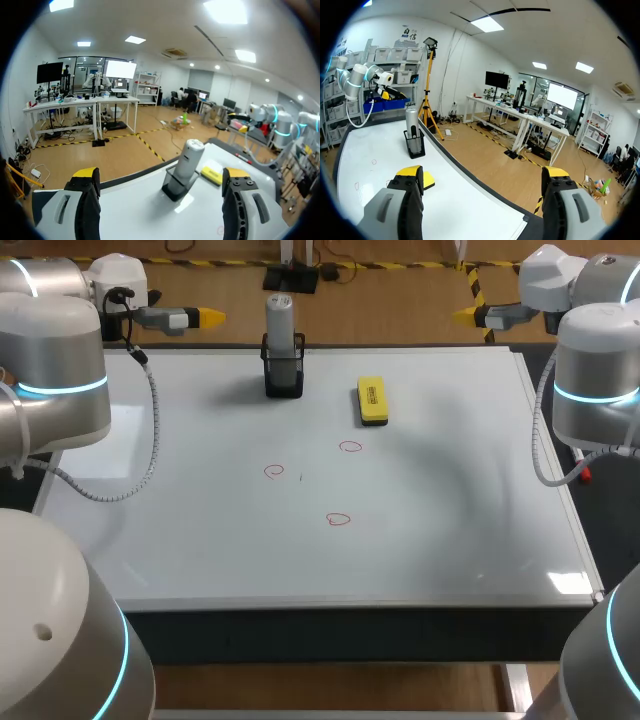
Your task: Pick up the inspection probe, press it on each red-marked spot on the whiteboard one by one, put down the probe, pick up the eraser, and wipe off all the red marks.
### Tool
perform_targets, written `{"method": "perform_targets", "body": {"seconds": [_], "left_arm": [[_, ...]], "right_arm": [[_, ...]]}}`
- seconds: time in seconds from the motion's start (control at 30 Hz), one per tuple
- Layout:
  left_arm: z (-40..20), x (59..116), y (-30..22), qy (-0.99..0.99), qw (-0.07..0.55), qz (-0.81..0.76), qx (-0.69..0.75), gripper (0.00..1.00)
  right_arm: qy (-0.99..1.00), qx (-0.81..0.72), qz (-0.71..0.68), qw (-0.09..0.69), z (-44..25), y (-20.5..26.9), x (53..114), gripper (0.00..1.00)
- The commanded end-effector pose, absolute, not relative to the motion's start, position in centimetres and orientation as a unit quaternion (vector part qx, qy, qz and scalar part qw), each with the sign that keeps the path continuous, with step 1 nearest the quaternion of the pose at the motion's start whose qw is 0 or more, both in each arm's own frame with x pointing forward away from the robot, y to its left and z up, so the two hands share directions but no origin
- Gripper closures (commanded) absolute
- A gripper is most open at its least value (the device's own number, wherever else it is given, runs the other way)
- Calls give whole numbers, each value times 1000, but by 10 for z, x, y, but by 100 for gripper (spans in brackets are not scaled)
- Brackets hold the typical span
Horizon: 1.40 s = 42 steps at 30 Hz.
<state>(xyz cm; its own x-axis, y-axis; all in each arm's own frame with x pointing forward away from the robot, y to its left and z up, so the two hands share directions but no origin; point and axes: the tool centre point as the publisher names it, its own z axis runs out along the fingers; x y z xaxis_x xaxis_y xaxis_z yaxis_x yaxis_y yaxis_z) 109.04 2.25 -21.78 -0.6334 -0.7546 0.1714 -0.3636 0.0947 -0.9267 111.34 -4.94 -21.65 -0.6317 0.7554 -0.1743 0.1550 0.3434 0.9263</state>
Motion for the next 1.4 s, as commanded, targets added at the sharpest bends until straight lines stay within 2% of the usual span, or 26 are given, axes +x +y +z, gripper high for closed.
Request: {"method": "perform_targets", "body": {"seconds": [0.03, 0.83, 1.2, 1.4], "left_arm": [[-218, 1090, 23, 718, 178, -549, -390, 0], [-218, 1090, 23, 718, 178, -549, -390, 0], [-211, 1101, 20, 731, 181, -586, -299, 0], [-209, 1106, 16, 734, 160, -616, -237, 0]], "right_arm": [[760, 300, 488, 307, -216, -49, 1114, 0], [760, 300, 488, 307, -216, -49, 1114, 0], [760, 300, 488, 307, -216, -49, 1114, 0], [760, 300, 488, 307, -216, -49, 1114, 0]]}}
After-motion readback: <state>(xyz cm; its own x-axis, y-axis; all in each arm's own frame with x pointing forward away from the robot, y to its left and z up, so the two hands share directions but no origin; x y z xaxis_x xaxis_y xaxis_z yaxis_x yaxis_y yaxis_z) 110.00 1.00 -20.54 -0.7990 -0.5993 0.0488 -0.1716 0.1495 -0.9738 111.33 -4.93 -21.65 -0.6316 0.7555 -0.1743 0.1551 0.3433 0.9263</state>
